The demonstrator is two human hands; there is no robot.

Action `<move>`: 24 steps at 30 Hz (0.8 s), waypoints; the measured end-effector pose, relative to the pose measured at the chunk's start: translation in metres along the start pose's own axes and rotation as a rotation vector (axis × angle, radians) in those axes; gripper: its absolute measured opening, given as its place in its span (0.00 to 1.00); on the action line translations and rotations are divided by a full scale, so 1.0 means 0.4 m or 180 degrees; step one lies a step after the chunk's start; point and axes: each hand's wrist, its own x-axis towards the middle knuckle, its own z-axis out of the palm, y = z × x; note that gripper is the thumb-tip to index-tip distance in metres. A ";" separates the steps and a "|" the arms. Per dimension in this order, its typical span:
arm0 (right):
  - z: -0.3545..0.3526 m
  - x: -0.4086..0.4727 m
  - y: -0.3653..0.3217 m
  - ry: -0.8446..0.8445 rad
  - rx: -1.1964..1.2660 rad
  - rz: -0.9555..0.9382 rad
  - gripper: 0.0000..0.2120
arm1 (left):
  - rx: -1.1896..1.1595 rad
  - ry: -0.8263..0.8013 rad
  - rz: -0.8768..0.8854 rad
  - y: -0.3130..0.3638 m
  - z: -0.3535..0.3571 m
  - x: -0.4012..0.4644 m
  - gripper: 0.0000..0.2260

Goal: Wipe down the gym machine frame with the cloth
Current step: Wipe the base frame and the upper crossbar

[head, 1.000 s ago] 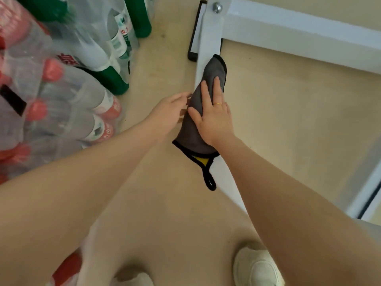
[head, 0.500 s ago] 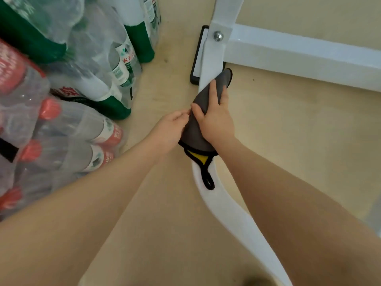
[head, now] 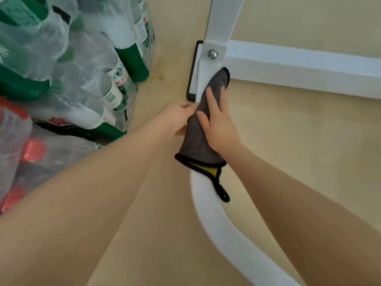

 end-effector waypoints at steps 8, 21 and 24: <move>0.003 -0.015 0.016 -0.0221 0.0632 -0.0103 0.35 | 0.0096 -0.0126 -0.0114 0.008 -0.022 0.041 0.10; -0.040 0.076 0.019 -0.0455 -0.1861 -0.0419 0.25 | -0.0025 0.0240 0.0073 -0.031 -0.023 0.032 0.12; -0.050 -0.018 0.024 -0.0566 -0.2232 -0.1334 0.27 | 0.0787 0.0519 0.0670 -0.091 -0.049 0.004 0.13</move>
